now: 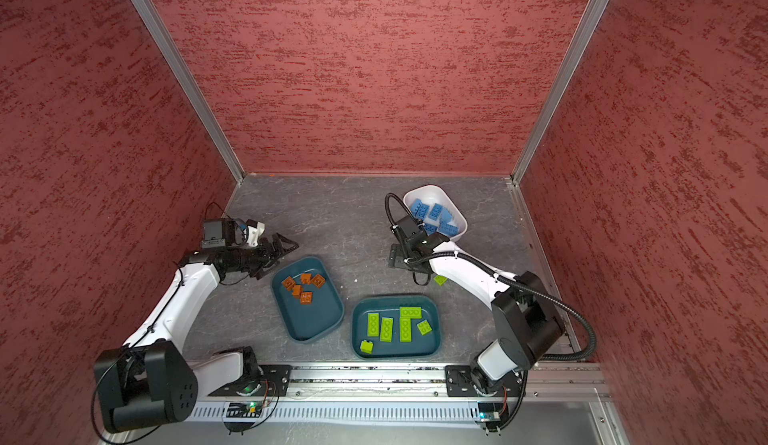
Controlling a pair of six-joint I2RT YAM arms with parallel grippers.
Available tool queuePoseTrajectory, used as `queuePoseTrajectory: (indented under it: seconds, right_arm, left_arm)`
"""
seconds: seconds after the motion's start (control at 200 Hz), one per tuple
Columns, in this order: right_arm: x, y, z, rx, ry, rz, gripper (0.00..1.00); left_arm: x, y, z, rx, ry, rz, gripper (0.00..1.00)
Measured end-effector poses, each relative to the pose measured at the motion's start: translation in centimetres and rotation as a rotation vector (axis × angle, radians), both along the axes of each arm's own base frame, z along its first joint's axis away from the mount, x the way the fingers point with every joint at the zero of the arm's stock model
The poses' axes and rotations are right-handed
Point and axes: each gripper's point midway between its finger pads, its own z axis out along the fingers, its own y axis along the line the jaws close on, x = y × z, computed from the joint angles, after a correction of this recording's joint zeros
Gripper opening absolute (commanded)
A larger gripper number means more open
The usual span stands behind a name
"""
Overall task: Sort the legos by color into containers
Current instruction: 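Move the right gripper to the blue brick and grasp it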
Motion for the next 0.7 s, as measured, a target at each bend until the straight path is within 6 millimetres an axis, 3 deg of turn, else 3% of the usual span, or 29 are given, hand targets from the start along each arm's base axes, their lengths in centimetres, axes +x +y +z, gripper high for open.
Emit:
queuePoseTrajectory:
  seconds: [0.446, 0.701]
  right_arm:
    - [2.2, -1.0, -6.1, -0.045, 0.072, -0.153, 0.72]
    - [3.6, -1.3, -7.0, -0.068, 0.059, -0.175, 0.65]
  left_arm:
    - [0.0, 0.0, 0.0, 0.002, -0.003, -0.005, 0.99]
    - [0.0, 0.0, 0.0, 0.003, -0.003, -0.005, 0.99]
